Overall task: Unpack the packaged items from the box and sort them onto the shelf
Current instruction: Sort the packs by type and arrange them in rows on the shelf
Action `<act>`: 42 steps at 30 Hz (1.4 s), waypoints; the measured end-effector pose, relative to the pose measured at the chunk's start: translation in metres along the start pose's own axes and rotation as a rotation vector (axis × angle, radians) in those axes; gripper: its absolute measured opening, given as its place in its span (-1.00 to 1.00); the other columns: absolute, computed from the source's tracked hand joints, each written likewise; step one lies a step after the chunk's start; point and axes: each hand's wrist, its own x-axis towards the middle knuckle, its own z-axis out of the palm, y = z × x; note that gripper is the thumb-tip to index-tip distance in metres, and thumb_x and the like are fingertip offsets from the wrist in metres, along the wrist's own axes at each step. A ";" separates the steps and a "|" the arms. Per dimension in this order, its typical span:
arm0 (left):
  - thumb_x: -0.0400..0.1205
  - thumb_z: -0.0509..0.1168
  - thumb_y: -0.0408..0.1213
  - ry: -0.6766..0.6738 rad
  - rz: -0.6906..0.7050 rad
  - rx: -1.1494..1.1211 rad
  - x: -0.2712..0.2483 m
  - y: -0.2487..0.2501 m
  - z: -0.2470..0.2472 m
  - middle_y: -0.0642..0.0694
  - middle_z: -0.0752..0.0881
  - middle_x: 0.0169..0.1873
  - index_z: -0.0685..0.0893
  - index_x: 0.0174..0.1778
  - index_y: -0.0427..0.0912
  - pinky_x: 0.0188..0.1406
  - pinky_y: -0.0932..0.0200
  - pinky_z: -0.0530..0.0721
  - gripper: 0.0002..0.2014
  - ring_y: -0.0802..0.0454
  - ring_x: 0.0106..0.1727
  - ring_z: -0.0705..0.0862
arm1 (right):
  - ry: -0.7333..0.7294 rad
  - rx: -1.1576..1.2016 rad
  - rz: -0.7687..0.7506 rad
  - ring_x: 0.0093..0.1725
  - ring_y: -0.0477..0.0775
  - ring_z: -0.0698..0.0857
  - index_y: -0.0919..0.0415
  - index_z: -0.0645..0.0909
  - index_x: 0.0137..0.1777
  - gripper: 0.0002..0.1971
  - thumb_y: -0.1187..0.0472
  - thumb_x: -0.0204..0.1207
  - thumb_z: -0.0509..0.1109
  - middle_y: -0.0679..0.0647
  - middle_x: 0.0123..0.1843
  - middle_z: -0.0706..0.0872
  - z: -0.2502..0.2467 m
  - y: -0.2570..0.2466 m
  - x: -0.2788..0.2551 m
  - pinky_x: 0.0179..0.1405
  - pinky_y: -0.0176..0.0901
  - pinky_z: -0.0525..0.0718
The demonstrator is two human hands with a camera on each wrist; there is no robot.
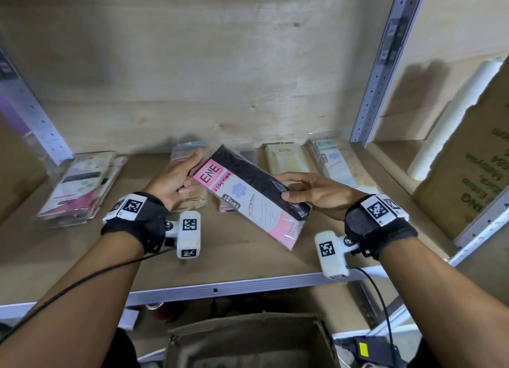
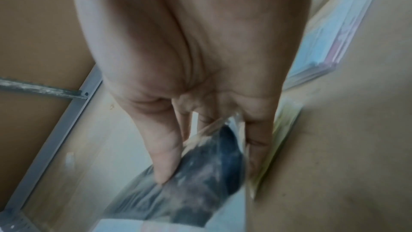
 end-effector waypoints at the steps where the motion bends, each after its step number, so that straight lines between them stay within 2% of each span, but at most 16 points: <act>1: 0.71 0.27 0.08 0.061 0.012 -0.026 0.001 0.000 -0.001 0.07 0.58 -0.58 0.66 -0.11 -0.04 -0.80 0.42 0.26 -0.73 0.25 -0.71 0.33 | 0.003 0.027 -0.001 0.23 0.38 0.72 0.20 0.55 0.50 -0.55 0.46 0.63 0.35 0.43 0.30 0.71 0.001 -0.001 0.003 0.22 0.13 0.73; 3: 0.68 0.25 0.20 0.152 0.020 -0.120 0.002 0.003 -0.001 0.03 0.65 -0.51 0.64 0.00 -0.08 -0.72 0.42 0.42 -0.62 0.22 -0.64 0.45 | 0.034 0.110 -0.017 0.18 0.27 0.75 0.22 0.59 0.45 -0.60 0.46 0.64 0.33 0.36 0.29 0.74 0.004 -0.003 0.011 0.05 -0.06 0.77; 7: 0.60 0.28 0.30 0.110 -0.002 0.051 -0.002 0.004 0.002 -0.13 0.86 -0.13 0.76 0.15 -0.16 -0.35 0.27 0.75 -0.43 0.10 -0.30 0.77 | 0.147 0.286 -0.041 0.09 0.11 0.81 0.19 0.65 0.33 -0.62 0.53 0.65 0.21 0.19 0.18 0.81 0.015 -0.007 0.031 -0.02 -0.05 0.79; 9: 0.50 0.48 0.18 0.043 -0.016 0.186 -0.008 0.001 0.009 -0.19 0.86 0.02 0.73 0.19 -0.12 -0.23 0.20 0.80 -0.50 -0.01 -0.14 0.86 | 0.203 0.367 -0.057 -0.04 0.05 0.84 0.20 0.66 0.25 -0.60 0.59 0.62 0.18 0.16 0.09 0.82 0.025 -0.009 0.043 -0.14 -0.11 0.81; 11: 0.42 0.60 0.00 -0.033 -0.039 0.248 -0.012 -0.001 0.017 -0.19 0.86 0.02 0.69 0.24 -0.08 -0.19 0.21 0.81 -0.49 -0.07 -0.07 0.87 | 0.269 0.412 -0.073 -0.08 0.12 0.83 0.34 0.59 0.35 -0.61 0.62 0.59 0.22 0.27 0.11 0.78 0.036 -0.011 0.054 -0.01 -0.02 0.83; 14: 0.53 0.55 -0.37 -0.006 -0.001 0.374 -0.012 -0.003 0.028 -0.28 0.78 0.11 0.62 0.35 -0.18 -0.11 0.12 0.85 -0.53 -0.10 -0.05 0.84 | 0.378 0.370 -0.090 -0.20 0.08 0.82 0.50 0.49 0.44 -0.57 0.61 0.56 0.32 0.31 0.02 0.76 0.047 -0.013 0.066 -0.22 -0.15 0.80; 17: 0.56 0.49 -0.49 0.072 0.011 0.466 -0.009 -0.006 0.033 -0.32 0.77 0.13 0.63 0.36 -0.31 0.22 -0.22 0.75 -0.56 -0.24 0.04 0.83 | 0.494 0.144 -0.061 -0.02 0.15 0.78 0.49 0.50 0.47 -0.51 0.48 0.54 0.46 0.31 0.13 0.74 0.049 -0.011 0.076 -0.16 -0.14 0.75; 18: 0.55 0.50 -0.48 0.093 0.009 0.494 -0.008 -0.007 0.035 -0.30 0.79 0.11 0.64 0.35 -0.31 0.22 -0.22 0.76 -0.57 -0.24 0.01 0.84 | 0.515 0.052 -0.037 0.02 0.18 0.77 0.46 0.52 0.47 -0.49 0.43 0.53 0.49 0.30 0.19 0.73 0.049 -0.010 0.079 -0.13 -0.08 0.77; 20: 0.54 0.52 -0.45 0.126 0.025 0.585 -0.004 -0.007 0.037 -0.20 0.82 0.03 0.69 0.27 -0.29 -0.10 0.06 0.85 -0.63 -0.06 -0.18 0.86 | 0.548 -0.101 0.006 -0.06 0.12 0.81 0.38 0.58 0.44 -0.50 0.33 0.50 0.55 0.23 0.21 0.76 0.048 -0.008 0.082 -0.18 -0.09 0.80; 23: 0.52 0.56 -0.38 0.169 0.029 0.760 0.000 -0.008 0.040 -0.17 0.84 0.00 0.73 0.24 -0.29 -0.47 0.35 0.66 -0.63 0.05 -0.35 0.81 | 0.576 -0.331 0.052 -0.11 -0.05 0.77 0.28 0.69 0.31 -0.57 0.17 0.46 0.59 0.12 0.15 0.80 0.045 -0.006 0.082 -0.20 -0.26 0.76; 26: 0.53 0.54 -0.36 0.150 0.010 0.905 0.001 -0.007 0.043 -0.21 0.83 0.09 0.70 0.28 -0.32 -0.30 0.24 0.71 -0.61 -0.01 -0.25 0.83 | 0.571 -0.475 0.075 0.15 0.10 0.76 0.28 0.74 0.24 -0.56 0.06 0.42 0.61 0.14 0.13 0.81 0.045 -0.006 0.081 0.21 -0.04 0.74; 29: 0.54 0.53 -0.37 0.144 0.040 1.025 0.000 -0.006 0.048 -0.24 0.82 0.11 0.76 0.14 -0.39 -0.04 0.02 0.82 -0.71 -0.17 -0.07 0.84 | 0.568 -0.510 0.076 0.09 0.17 0.79 0.35 0.78 0.09 -0.63 0.09 0.41 0.62 0.21 0.04 0.84 0.048 -0.007 0.080 0.18 0.09 0.76; 33: 0.54 0.53 -0.39 0.156 0.055 1.054 -0.001 -0.004 0.053 -0.27 0.80 0.16 0.76 0.14 -0.42 0.09 -0.05 0.81 -0.71 -0.22 0.02 0.82 | 0.557 -0.523 0.086 0.06 0.23 0.80 0.43 0.77 0.05 -0.64 0.12 0.42 0.61 0.32 0.03 0.83 0.047 -0.008 0.079 0.14 0.19 0.77; 37: 0.53 0.55 -0.34 0.161 0.045 1.068 -0.001 -0.001 0.053 -0.26 0.83 0.08 0.78 0.09 -0.42 0.08 -0.10 0.81 -0.72 -0.20 -0.04 0.84 | 0.547 -0.555 0.093 0.07 0.23 0.81 0.46 0.75 0.11 -0.59 0.12 0.43 0.60 0.34 0.08 0.82 0.047 -0.011 0.079 0.15 0.15 0.78; 39: 0.53 0.56 -0.25 0.188 0.063 1.049 -0.005 0.004 0.049 -0.23 0.84 0.05 0.77 0.02 -0.33 0.07 -0.12 0.81 -0.74 -0.17 -0.09 0.85 | 0.571 -0.582 0.091 0.14 0.23 0.79 0.44 0.70 0.23 -0.50 0.06 0.43 0.59 0.29 0.16 0.80 0.044 -0.014 0.078 0.19 -0.05 0.74; 42: 0.54 0.53 -0.06 0.280 0.133 1.031 -0.011 0.019 0.031 -0.18 0.78 0.24 0.80 0.11 -0.25 0.18 -0.11 0.76 -0.64 -0.18 0.02 0.82 | 0.620 -0.662 0.055 0.25 0.15 0.71 0.26 0.65 0.36 -0.52 0.03 0.51 0.51 0.16 0.24 0.76 0.045 -0.023 0.077 0.13 -0.17 0.59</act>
